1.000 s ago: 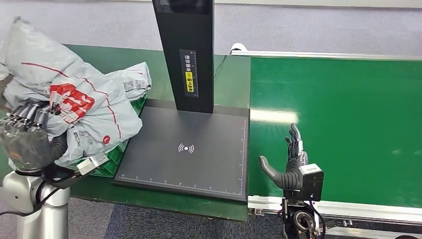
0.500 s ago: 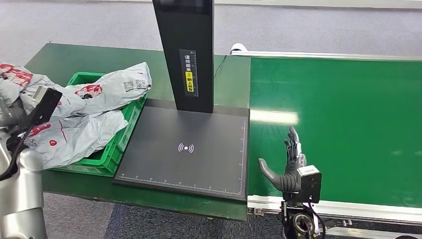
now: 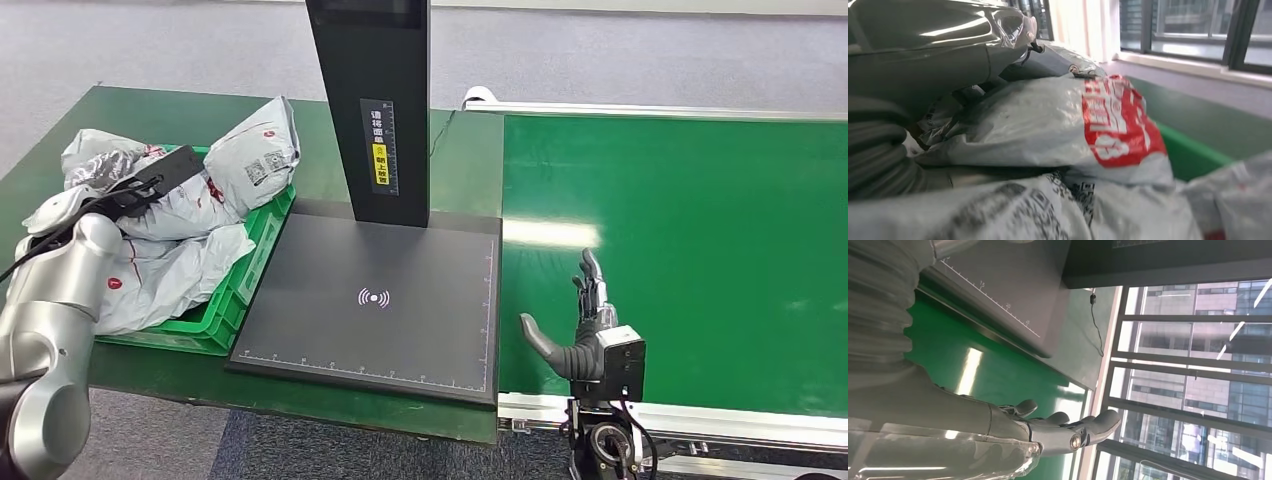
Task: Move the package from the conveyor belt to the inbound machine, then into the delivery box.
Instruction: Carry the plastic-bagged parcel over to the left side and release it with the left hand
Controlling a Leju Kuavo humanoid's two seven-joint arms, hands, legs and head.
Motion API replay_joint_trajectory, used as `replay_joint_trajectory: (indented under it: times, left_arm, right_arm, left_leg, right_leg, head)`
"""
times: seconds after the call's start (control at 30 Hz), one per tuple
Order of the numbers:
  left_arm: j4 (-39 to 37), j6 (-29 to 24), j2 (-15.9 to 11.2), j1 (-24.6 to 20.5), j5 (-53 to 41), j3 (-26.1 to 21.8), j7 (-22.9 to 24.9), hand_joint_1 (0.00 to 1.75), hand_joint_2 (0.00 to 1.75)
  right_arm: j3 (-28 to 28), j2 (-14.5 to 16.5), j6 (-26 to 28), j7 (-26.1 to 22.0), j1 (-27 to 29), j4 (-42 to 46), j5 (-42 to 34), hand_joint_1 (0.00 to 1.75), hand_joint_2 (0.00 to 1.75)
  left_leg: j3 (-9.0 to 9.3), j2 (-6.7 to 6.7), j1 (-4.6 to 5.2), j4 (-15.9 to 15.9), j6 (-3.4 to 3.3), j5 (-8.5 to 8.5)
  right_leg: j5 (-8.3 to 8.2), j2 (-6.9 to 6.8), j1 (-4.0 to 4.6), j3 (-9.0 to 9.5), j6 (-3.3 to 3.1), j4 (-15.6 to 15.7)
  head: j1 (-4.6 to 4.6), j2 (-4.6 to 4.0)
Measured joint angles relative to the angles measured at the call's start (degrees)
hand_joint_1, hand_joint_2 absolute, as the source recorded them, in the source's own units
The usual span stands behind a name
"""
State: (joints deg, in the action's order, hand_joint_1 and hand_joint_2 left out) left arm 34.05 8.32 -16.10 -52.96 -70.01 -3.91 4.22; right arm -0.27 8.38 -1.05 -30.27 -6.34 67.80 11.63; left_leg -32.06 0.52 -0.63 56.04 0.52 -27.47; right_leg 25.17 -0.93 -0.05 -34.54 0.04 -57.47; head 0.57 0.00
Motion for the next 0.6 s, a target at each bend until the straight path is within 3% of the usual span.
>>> replay_joint_trajectory:
  times: [0.4, 0.43, 0.53, 0.57, 0.6]
  left_arm:
    - [-6.6, 2.9, -0.3, -0.6, -4.2, 8.4, 5.4, 1.74, 1.75]
    - [-6.7, 2.9, -0.4, -0.6, -4.3, 8.8, 5.6, 1.45, 1.75]
    - [-7.1, 2.9, -0.5, -0.6, -4.5, 9.9, 5.8, 0.15, 1.75]
    - [-7.2, 2.8, -0.5, -0.6, -4.6, 10.2, 5.8, 0.0, 1.75]
    - [-7.2, 2.5, -0.5, -0.4, -4.8, 10.5, 5.8, 0.0, 1.75]
  right_arm:
    - [-0.2, -0.1, 0.0, 0.5, 0.1, 0.0, 0.6, 0.0, 1.75]
    - [-0.2, -0.1, 0.0, 0.5, 0.1, 0.0, 0.6, 0.0, 1.75]
    - [-0.2, -0.1, 0.0, 0.5, 0.1, 0.0, 0.6, 0.0, 1.75]
    - [-0.2, -0.1, 0.0, 0.5, 0.1, 0.0, 0.6, 0.0, 1.75]
    - [-0.3, -0.1, 0.0, 0.5, 0.1, 0.0, 0.6, 0.0, 1.75]
  left_leg:
    - [0.22, -0.01, 0.0, 0.0, 0.0, 0.0]
    - [0.24, -0.01, 0.0, 0.0, 0.0, 0.0]
    - [0.29, -0.01, 0.0, 0.0, 0.0, 0.0]
    - [0.3, -0.01, 0.0, 0.0, 0.0, 0.0]
    - [0.31, -0.01, 0.0, 0.0, 0.0, 0.01]
  right_leg:
    - [0.01, -0.04, -0.01, 0.28, 0.0, 0.0]
    - [0.01, -0.04, -0.01, 0.3, 0.0, 0.0]
    - [0.01, -0.04, -0.01, 0.33, 0.0, 0.0]
    - [0.01, -0.04, -0.01, 0.34, 0.0, 0.0]
    - [0.01, -0.04, -0.01, 0.34, 0.0, 0.0]
  head:
    - [0.0, 0.0]
    - [-0.01, 0.0]
    - [0.0, 0.0]
    - [0.01, 0.0]
    - [0.0, 0.0]
